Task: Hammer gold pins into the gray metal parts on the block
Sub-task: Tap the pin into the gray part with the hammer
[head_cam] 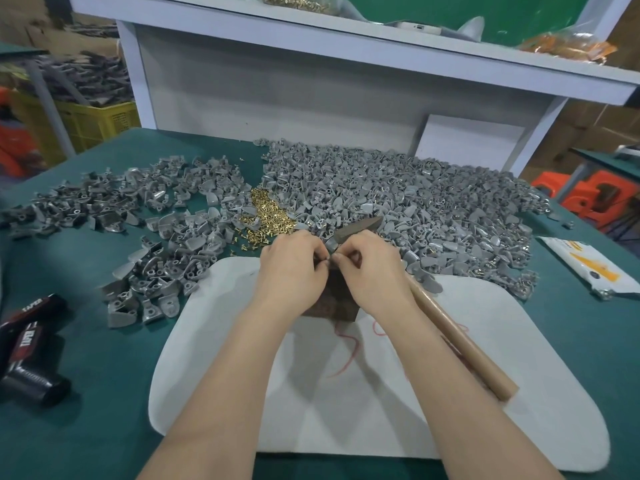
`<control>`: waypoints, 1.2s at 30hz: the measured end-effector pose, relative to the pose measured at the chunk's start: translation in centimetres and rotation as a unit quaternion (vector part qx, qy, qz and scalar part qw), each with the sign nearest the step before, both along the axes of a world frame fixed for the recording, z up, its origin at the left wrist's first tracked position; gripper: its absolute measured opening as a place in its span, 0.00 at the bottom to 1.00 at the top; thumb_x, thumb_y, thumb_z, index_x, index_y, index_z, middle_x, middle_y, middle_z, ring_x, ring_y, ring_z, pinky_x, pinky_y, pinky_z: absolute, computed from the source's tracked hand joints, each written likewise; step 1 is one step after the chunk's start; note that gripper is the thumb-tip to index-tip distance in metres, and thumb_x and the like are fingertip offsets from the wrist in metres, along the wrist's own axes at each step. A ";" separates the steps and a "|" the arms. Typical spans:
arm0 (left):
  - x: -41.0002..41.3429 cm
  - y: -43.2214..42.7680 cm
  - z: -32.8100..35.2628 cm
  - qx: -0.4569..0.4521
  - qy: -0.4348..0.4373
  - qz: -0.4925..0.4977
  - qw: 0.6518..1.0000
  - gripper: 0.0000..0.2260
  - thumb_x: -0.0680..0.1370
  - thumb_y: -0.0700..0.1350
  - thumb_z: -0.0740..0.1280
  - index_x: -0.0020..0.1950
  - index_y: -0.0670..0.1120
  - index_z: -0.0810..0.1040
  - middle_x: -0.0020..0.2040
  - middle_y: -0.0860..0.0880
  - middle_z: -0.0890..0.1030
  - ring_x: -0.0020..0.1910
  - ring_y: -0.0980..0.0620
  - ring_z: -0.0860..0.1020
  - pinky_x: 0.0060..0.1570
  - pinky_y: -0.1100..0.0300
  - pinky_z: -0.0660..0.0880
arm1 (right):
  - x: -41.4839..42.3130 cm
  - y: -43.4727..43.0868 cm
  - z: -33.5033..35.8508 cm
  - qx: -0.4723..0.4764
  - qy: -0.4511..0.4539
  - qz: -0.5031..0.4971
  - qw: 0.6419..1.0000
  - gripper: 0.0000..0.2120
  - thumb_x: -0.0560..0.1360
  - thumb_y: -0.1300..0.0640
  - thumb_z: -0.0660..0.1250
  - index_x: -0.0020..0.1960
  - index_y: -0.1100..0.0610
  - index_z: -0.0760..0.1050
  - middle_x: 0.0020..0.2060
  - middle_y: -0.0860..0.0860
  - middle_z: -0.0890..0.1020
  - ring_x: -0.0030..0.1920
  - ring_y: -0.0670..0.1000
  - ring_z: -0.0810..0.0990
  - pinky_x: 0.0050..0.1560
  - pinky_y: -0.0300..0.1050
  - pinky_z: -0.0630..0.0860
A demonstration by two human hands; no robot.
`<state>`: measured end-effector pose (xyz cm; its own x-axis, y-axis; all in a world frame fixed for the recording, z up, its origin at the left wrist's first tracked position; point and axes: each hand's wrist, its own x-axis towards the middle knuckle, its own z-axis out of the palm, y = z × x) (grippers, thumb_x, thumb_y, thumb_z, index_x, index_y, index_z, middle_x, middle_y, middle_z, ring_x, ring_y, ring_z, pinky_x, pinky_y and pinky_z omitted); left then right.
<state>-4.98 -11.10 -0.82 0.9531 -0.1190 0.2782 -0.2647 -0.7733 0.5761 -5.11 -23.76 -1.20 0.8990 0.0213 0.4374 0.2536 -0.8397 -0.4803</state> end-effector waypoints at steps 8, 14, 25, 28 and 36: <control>-0.1 0.0 0.1 -0.001 0.013 0.005 1.000 0.03 0.75 0.45 0.65 0.43 0.51 0.78 0.49 0.53 0.79 0.54 0.47 0.74 0.58 0.49 0.69 | -0.1 -4.6 1.0 -0.050 0.124 -0.163 0.977 0.16 0.77 0.44 0.62 0.56 0.54 0.78 0.50 0.53 0.80 0.49 0.55 0.78 0.49 0.46 0.74; -0.1 0.0 0.1 0.004 0.011 0.002 1.000 0.03 0.76 0.47 0.67 0.41 0.52 0.76 0.48 0.53 0.79 0.54 0.48 0.74 0.58 0.49 0.69 | 0.1 -5.0 1.2 -0.077 0.252 -0.150 0.953 0.11 0.77 0.52 0.63 0.49 0.60 0.75 0.40 0.55 0.80 0.41 0.57 0.78 0.38 0.44 0.70; 0.1 0.3 -0.1 -0.004 -0.011 0.096 0.995 0.05 0.75 0.45 0.67 0.39 0.50 0.77 0.45 0.52 0.80 0.51 0.46 0.75 0.52 0.53 0.62 | -4.4 -4.4 3.9 -0.032 0.048 -0.037 0.998 0.25 0.77 0.55 0.64 0.70 0.36 0.63 0.56 0.48 0.81 0.52 0.54 0.79 0.52 0.47 0.75; 0.1 0.3 -0.4 -0.018 -0.021 0.095 0.995 0.06 0.75 0.44 0.68 0.38 0.47 0.79 0.42 0.50 0.81 0.50 0.45 0.76 0.50 0.55 0.58 | -5.7 -3.4 4.1 -0.002 -0.041 -0.030 0.999 0.23 0.78 0.54 0.62 0.69 0.36 0.64 0.54 0.47 0.82 0.49 0.52 0.79 0.50 0.46 0.75; 0.3 0.4 -0.4 -0.008 -0.018 0.091 0.996 0.05 0.76 0.46 0.68 0.40 0.49 0.81 0.45 0.51 0.80 0.52 0.45 0.75 0.54 0.54 0.60 | -6.3 -2.6 3.9 -0.094 0.029 -0.008 0.995 0.23 0.79 0.53 0.59 0.67 0.30 0.62 0.59 0.40 0.78 0.58 0.48 0.78 0.55 0.49 0.75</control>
